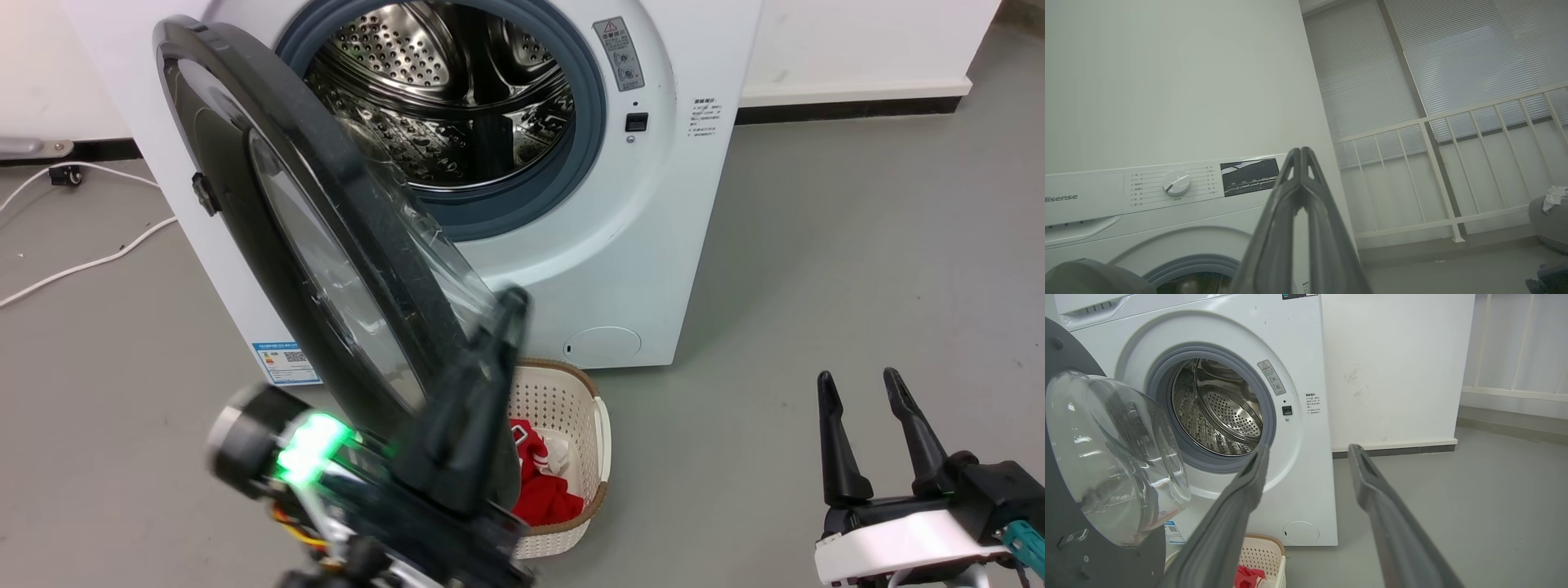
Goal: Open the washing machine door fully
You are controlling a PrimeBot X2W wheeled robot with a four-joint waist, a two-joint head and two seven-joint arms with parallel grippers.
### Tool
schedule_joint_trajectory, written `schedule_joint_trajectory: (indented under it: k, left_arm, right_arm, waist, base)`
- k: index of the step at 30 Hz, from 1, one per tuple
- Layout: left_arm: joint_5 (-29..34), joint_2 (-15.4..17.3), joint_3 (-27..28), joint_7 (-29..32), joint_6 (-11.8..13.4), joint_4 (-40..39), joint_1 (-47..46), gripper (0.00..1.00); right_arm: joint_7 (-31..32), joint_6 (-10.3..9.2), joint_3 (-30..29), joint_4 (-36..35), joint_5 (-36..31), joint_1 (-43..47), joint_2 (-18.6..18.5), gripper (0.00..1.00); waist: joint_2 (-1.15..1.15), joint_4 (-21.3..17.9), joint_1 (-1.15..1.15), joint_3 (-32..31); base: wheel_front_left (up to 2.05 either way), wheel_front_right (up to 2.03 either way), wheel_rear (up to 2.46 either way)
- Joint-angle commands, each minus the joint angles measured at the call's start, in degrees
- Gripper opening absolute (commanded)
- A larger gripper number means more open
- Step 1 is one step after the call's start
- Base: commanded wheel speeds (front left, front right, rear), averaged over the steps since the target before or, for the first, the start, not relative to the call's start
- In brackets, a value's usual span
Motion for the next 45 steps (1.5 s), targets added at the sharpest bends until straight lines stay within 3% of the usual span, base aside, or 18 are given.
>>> schedule_joint_trajectory:
  k: [1, 5, 11, 19, 31, 38, 45]
  left_arm:
    - [-0.54, 0.65, -1.44, -0.12, -0.15, 1.86, 1.74, 0.0]
    - [-1.86, 2.19, -6.23, -0.12, -0.5, 8.83, 7.01, 0.0]
    - [-3.13, 3.85, -7.07, -0.14, 0.07, 19.31, 14.1, 0.0]
    - [-3.87, 1.7, -6.76, -0.14, 0.32, 30.64, 9.74, 0.0]
    - [-5.64, -1.01, -4.36, -0.13, 4.86, 38.74, -0.23, 0.0]
    - [-6.61, -0.96, -2.6, -0.12, 7.75, 40.22, -0.1, 0.0]
    - [-6.86, -0.77, -1.08, -0.07, 8.52, 39.1, 1.81, 0.0]
  right_arm:
    - [-0.1, -0.04, 0.15, 0.14, 0.48, -0.71, 0.11, 1.0]
    - [-0.1, -0.04, 0.43, 0.5, 0.66, -0.25, 0.11, 1.0]
    - [-0.1, -0.04, 0.28, 0.89, 1.02, 0.87, 0.11, 1.0]
    - [-0.1, -0.04, 0.9, 1.34, 1.62, 0.6, 0.1, 1.0]
    - [-0.1, -0.04, 2.39, 2.95, 2.92, -0.58, 0.1, 1.0]
    - [-0.1, -0.04, 2.72, 3.66, 3.51, -0.8, 0.1, 1.0]
    - [-0.1, -0.04, 3.05, 4.21, 4.03, -0.79, 0.11, 1.0]
  waist:
    - [0.0, -0.09, 0.0, -0.1]
    - [0.0, -0.46, 0.0, -0.35]
    - [0.0, -0.39, 0.0, -0.4]
    - [0.0, 0.07, 0.0, 0.09]
    - [0.0, -1.38, 0.0, 1.16]
    - [0.0, -1.62, 0.0, 1.41]
    - [0.0, -0.89, 0.0, 1.24]
  base:
    - [0.0, 0.0, 0.0]
    - [0.0, 0.0, 0.0]
    - [0.0, 0.0, 0.0]
    - [0.0, 0.0, 0.0]
    - [0.0, 0.0, 0.0]
    - [0.0, 0.0, 0.0]
    - [0.0, 0.0, 0.0]
